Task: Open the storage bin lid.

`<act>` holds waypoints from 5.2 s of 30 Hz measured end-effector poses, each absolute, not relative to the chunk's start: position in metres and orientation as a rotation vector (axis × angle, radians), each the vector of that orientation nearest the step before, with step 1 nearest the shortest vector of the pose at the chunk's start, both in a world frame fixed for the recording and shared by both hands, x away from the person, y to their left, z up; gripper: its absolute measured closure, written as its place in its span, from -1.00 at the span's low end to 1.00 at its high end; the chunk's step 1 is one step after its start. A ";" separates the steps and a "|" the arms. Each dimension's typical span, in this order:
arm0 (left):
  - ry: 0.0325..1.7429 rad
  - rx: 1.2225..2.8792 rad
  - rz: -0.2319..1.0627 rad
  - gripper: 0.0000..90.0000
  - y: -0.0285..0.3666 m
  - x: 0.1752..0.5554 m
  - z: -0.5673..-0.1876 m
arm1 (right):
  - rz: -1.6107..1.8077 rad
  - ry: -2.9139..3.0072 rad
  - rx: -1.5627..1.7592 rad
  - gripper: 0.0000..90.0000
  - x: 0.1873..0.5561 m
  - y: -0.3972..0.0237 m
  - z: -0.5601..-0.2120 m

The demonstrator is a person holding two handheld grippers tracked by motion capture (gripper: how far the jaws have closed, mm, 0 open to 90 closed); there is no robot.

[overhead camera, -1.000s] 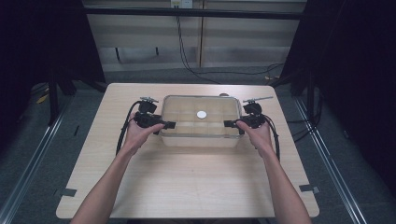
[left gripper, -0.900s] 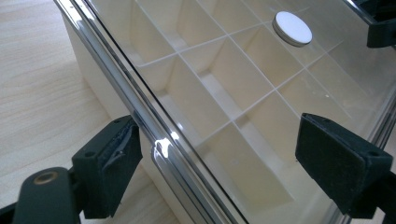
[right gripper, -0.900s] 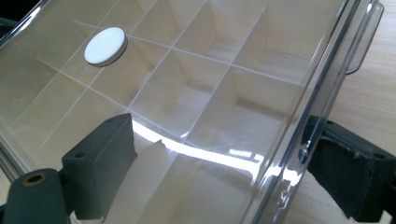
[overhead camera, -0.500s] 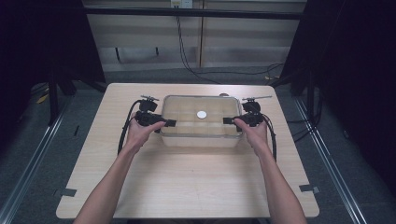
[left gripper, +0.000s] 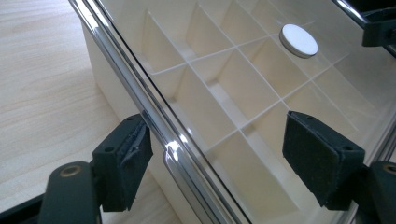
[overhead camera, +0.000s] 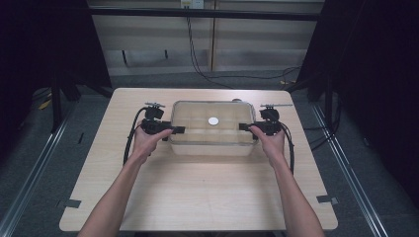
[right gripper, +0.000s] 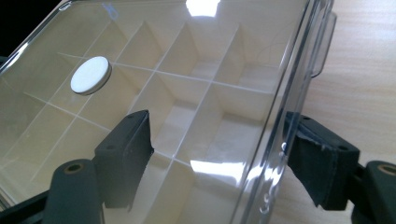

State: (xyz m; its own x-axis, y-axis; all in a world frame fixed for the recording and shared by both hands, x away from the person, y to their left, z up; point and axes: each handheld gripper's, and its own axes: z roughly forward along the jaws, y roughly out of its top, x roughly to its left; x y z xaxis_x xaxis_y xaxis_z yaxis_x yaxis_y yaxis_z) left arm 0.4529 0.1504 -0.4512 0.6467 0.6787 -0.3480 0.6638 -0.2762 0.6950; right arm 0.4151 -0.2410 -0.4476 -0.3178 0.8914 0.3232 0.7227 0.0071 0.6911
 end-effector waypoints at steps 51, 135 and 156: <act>0.974 1.877 0.192 0.39 0.176 0.424 -0.411 | 1.452 1.986 1.579 0.25 0.388 -0.254 -0.416; 0.849 1.857 0.194 0.63 0.209 0.334 -0.398 | 1.561 1.985 1.461 0.37 0.313 -0.241 -0.401; 0.842 1.902 0.189 0.64 0.208 0.312 -0.404 | 1.537 2.031 1.519 0.38 0.287 -0.243 -0.415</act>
